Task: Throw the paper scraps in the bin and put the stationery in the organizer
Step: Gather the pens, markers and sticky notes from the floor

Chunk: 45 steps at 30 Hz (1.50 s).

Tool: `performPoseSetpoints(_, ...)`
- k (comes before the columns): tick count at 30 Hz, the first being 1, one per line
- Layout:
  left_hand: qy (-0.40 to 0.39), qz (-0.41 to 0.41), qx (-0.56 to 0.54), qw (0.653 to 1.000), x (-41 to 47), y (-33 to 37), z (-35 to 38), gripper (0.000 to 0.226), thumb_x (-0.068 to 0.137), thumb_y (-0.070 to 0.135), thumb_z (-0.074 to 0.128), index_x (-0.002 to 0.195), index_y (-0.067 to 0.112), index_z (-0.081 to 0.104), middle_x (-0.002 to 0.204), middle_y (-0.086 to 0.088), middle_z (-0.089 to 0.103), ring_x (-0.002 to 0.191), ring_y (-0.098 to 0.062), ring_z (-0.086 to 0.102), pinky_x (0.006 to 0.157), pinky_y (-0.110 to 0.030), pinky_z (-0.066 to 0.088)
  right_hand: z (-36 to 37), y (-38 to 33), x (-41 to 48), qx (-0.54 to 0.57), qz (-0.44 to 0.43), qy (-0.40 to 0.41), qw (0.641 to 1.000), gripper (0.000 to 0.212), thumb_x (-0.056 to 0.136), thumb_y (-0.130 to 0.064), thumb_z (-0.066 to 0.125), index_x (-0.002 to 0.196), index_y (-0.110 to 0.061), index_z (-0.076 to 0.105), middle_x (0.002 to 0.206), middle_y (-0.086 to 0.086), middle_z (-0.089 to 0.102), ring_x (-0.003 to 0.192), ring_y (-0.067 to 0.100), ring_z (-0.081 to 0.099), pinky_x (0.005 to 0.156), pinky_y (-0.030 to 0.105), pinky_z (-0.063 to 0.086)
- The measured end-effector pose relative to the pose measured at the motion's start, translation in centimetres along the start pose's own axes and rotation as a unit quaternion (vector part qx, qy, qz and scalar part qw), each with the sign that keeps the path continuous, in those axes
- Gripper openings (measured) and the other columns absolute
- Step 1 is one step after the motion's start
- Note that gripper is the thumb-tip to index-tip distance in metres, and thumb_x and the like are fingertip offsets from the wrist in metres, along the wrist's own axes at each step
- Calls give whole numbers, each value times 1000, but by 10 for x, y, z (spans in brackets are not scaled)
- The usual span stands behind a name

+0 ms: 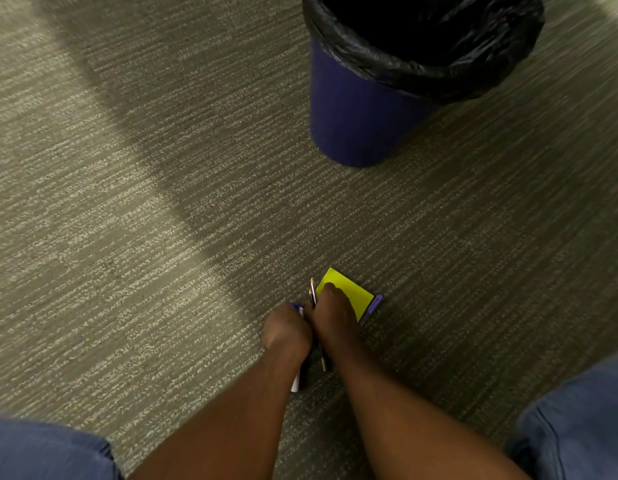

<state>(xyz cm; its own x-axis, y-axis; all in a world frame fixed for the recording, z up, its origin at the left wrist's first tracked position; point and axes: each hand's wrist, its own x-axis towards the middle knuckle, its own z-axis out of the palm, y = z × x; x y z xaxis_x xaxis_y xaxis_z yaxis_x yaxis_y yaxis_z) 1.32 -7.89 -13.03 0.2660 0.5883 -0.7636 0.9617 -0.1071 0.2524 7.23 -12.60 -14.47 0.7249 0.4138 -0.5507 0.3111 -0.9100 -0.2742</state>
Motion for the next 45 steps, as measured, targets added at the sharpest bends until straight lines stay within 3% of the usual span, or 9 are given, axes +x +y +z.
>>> performPoseSetpoints(6,-17,0,-38,999,-2,2,1,22,91,12,44,93,2,64,104,-18,68,98,-29,64,67,-27,41,-2,-1,2,-6,-14,-17,1000,27,91,-21,54,110,-2,51,115,18,61,111,34,57,85,41,44)
performPoseSetpoints(15,-89,36,58,994,6,11,-13,30,93,11,39,116,2,56,123,-18,60,113,-31,58,88,-33,47,-7,-5,7,20,-13,6,1000,18,91,-15,50,102,-3,57,108,19,64,106,35,56,80,41,40)
performPoseSetpoints(22,-124,59,26,990,17,29,-30,33,93,14,44,119,-3,55,124,-21,59,113,-33,58,94,-36,50,-15,-3,13,62,3,69,996,13,89,-11,51,90,-2,60,101,20,66,97,35,59,74,39,39)
performPoseSetpoints(28,-91,89,14,992,26,43,-38,31,89,10,50,114,-8,55,121,-24,59,111,-35,58,89,-36,48,-24,-3,23,112,45,79,990,20,94,-13,48,102,-1,63,109,19,65,105,33,58,79,35,41)
performPoseSetpoints(33,-76,83,-13,994,32,50,-38,30,89,12,48,113,-5,52,118,-23,61,107,-35,59,76,-32,45,-35,-1,30,166,76,105,978,30,92,-4,46,120,2,54,130,21,49,119,34,49,99,36,37)
performPoseSetpoints(39,-90,85,-30,992,35,55,-34,27,88,7,45,112,-5,51,115,-24,61,104,-34,60,69,-31,41,-43,6,39,199,156,173,952,25,95,-3,41,118,3,49,130,22,47,114,34,52,91,35,39)
performPoseSetpoints(45,-83,71,-69,992,36,56,-27,35,89,8,46,123,-2,43,125,-24,53,113,-36,54,83,-36,44,-43,21,41,248,211,189,926,39,94,-6,45,131,6,41,134,25,48,122,37,48,98,40,37)
